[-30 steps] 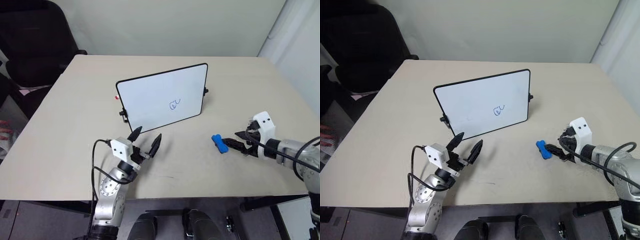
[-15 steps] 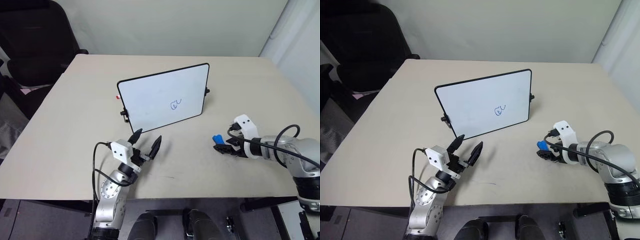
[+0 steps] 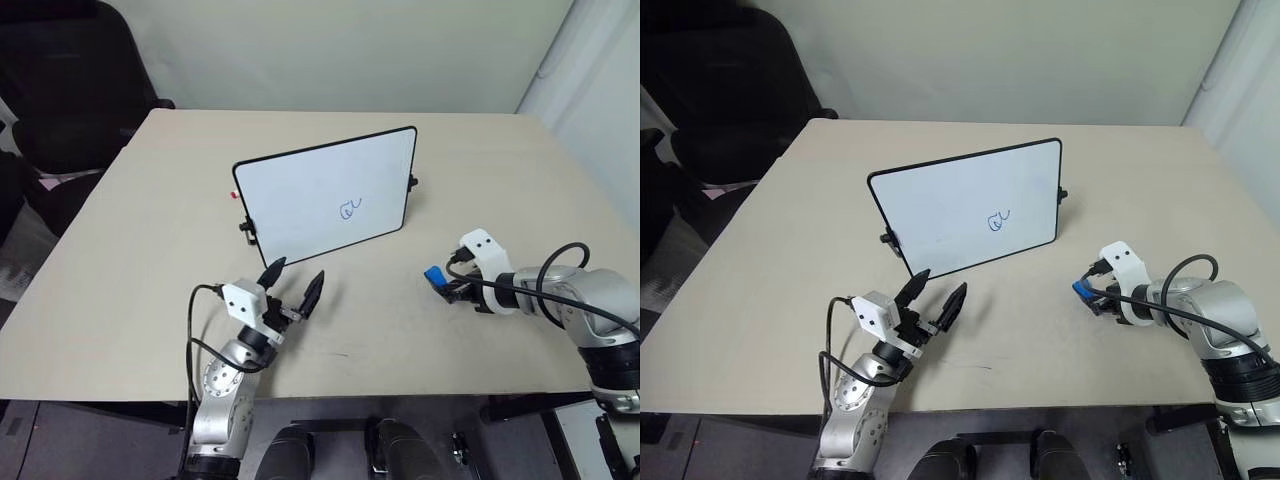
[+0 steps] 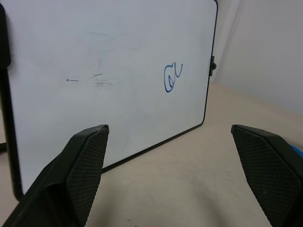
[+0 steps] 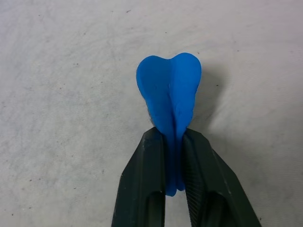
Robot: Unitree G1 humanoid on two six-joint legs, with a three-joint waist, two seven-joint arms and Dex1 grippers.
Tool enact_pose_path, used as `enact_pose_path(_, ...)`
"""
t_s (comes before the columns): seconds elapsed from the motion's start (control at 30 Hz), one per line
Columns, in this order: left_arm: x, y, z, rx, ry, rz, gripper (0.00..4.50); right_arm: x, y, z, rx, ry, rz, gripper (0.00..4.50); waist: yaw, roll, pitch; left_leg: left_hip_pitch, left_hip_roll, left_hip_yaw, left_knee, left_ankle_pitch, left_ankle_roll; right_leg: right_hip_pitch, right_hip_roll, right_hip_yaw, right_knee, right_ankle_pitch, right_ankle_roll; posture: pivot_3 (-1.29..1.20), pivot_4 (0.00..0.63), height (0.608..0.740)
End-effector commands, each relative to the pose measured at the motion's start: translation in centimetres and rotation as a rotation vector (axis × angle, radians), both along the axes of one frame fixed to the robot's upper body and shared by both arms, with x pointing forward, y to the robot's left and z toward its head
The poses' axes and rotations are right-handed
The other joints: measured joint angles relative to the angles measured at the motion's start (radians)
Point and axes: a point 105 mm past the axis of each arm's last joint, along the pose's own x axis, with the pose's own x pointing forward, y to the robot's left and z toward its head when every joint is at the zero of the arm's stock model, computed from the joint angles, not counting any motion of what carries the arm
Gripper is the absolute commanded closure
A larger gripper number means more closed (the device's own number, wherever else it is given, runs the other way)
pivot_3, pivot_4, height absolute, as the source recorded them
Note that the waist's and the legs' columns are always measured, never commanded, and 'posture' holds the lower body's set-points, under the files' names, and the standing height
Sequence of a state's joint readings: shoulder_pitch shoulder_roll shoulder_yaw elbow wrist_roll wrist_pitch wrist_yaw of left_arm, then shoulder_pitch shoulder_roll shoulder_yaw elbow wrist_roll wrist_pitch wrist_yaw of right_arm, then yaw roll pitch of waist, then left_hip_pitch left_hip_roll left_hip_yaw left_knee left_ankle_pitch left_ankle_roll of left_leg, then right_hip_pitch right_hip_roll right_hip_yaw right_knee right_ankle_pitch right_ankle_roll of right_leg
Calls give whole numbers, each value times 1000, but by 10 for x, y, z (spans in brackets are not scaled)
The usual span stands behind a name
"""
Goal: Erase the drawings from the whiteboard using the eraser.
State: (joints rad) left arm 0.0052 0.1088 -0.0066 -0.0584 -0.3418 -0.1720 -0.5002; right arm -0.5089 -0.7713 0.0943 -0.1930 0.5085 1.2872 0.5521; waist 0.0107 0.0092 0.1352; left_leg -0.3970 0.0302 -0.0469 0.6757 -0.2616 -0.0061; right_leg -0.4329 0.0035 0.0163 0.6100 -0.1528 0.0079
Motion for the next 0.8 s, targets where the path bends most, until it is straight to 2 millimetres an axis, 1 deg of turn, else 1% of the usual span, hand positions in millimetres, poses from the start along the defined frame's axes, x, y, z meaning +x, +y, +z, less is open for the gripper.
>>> enact_pose_path(0.03,-2,-3,5,-6,-24,-14,0,-3,6,5,4,-13,47,4200,0,0,0,0,0,0,0,0,0,0,0,0,0,0,0,0,150,740)
enact_pose_path(0.07,-2,-4,4,-7,-23,-16,0,-4,6,5,4,-13,50,4281,0,0,0,0,0,0,0,0,0,0,0,0,0,0,0,0,150,740)
enact_pose_path(0.13,-1,-5,4,-7,-21,-19,0,-5,7,6,12,-19,59,4297,0,0,0,0,0,0,0,0,0,0,0,0,0,0,0,0,150,740)
enact_pose_path(0.23,0,-6,3,-10,-16,-25,0,-5,12,14,54,-56,79,4315,0,0,0,0,0,0,0,0,0,0,0,1,0,0,0,0,150,740)
enact_pose_path(0.37,1,-6,2,-11,-15,-27,0,-6,29,35,173,-153,139,4359,0,0,0,0,0,1,0,0,0,-1,1,2,0,0,0,0,150,740)
enact_pose_path(0.43,1,-5,3,-10,-14,-26,0,-3,42,44,238,-205,163,4359,0,0,0,0,0,2,0,0,0,-1,2,4,0,0,0,0,150,740)
enact_pose_path(0.47,1,-5,3,-9,-15,-25,0,3,54,49,282,-245,161,4359,-2,0,0,1,0,2,0,0,0,-1,4,5,0,0,0,0,150,740)
enact_pose_path(0.53,1,-3,3,-2,-15,-22,0,15,69,56,352,-304,130,4359,-6,0,0,3,1,2,2,0,1,0,8,11,0,1,0,0,150,740)
enact_pose_path(0.6,0,0,4,6,-17,-17,0,28,81,65,404,-385,78,4359,-10,0,0,4,2,1,2,-1,1,-1,9,12,1,2,0,0,150,740)
enact_pose_path(0.8,-1,4,5,6,-14,-18,0,46,112,78,473,-544,19,4359,-6,0,0,4,2,0,2,-4,1,-2,9,12,1,3,-2,0,150,740)
